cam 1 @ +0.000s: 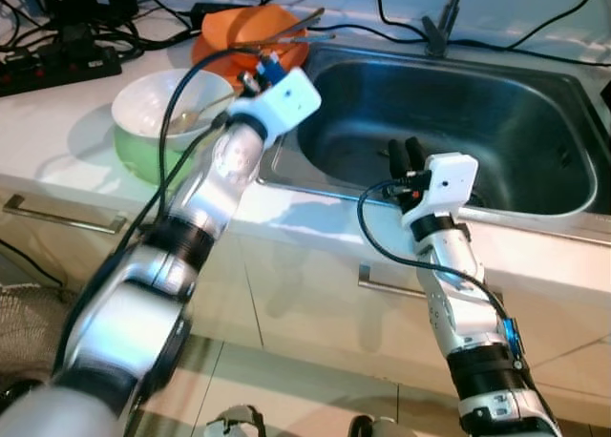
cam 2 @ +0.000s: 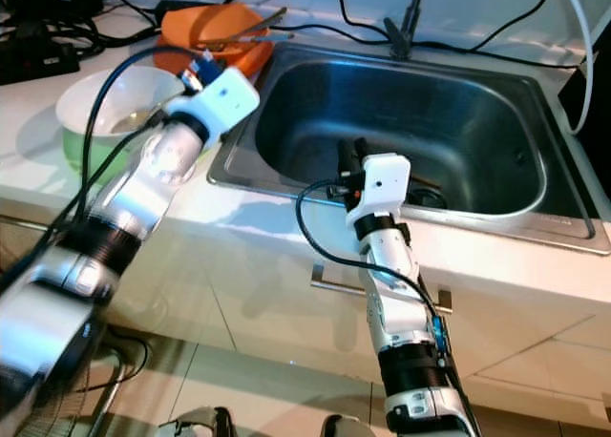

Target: Kitchen organization

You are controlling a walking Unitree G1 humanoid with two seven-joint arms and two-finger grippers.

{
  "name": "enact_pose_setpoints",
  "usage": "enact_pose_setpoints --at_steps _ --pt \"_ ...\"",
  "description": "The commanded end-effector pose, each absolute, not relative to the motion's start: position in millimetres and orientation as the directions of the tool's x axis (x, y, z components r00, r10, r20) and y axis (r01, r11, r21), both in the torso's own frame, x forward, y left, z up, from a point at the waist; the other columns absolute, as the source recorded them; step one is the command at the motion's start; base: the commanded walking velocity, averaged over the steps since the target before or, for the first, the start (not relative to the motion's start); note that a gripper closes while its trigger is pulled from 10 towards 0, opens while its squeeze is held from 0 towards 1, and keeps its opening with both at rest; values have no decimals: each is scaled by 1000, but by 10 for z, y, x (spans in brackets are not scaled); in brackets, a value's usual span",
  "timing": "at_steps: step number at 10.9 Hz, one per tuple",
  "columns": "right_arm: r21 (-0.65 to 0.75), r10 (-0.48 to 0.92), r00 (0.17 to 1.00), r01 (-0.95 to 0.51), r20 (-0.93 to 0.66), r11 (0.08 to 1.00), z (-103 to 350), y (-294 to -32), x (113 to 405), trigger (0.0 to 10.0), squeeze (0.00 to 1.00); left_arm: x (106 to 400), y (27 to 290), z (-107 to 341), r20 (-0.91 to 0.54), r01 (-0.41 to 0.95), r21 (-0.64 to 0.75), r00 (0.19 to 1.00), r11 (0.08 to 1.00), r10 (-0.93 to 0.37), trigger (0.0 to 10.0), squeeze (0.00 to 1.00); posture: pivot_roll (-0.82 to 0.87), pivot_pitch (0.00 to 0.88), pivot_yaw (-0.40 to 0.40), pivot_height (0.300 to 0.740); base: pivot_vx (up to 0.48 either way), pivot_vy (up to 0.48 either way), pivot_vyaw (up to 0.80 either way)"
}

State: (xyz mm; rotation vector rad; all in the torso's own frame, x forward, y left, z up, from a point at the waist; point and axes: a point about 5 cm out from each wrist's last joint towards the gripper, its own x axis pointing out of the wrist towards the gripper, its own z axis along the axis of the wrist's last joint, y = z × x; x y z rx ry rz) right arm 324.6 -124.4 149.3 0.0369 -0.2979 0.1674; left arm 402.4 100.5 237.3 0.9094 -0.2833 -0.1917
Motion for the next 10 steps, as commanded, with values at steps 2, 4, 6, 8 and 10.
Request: enact_pose_setpoints --at_steps 2,4,6,8,10 --pt "14 148 950 -158 276 987 1453 -1279 3229 10000 0 4073 932 2493 233 -51 835 935 548 -268 10000 0 39 91 0 740 0 0 0" --pt "17 142 953 -152 267 988 1430 -1296 3220 10000 0 4130 937 2494 224 -72 850 946 522 -234 10000 0 42 99 -6 740 0 0 0" --pt "16 151 953 -161 263 987 1423 -1286 3218 10000 0 4156 939 2434 191 -53 859 956 509 -224 10000 0 43 101 -12 740 0 0 0" --pt "14 153 953 -162 260 987 1421 -1292 3215 10000 0 4177 947 2402 171 -48 871 963 489 -209 10000 0 33 103 -14 740 0 0 0" --pt "14 152 956 -161 252 987 1399 -1298 3210 10000 0 4187 960 2395 177 -68 881 965 468 -192 10000 0 28 104 -17 740 0 0 0"
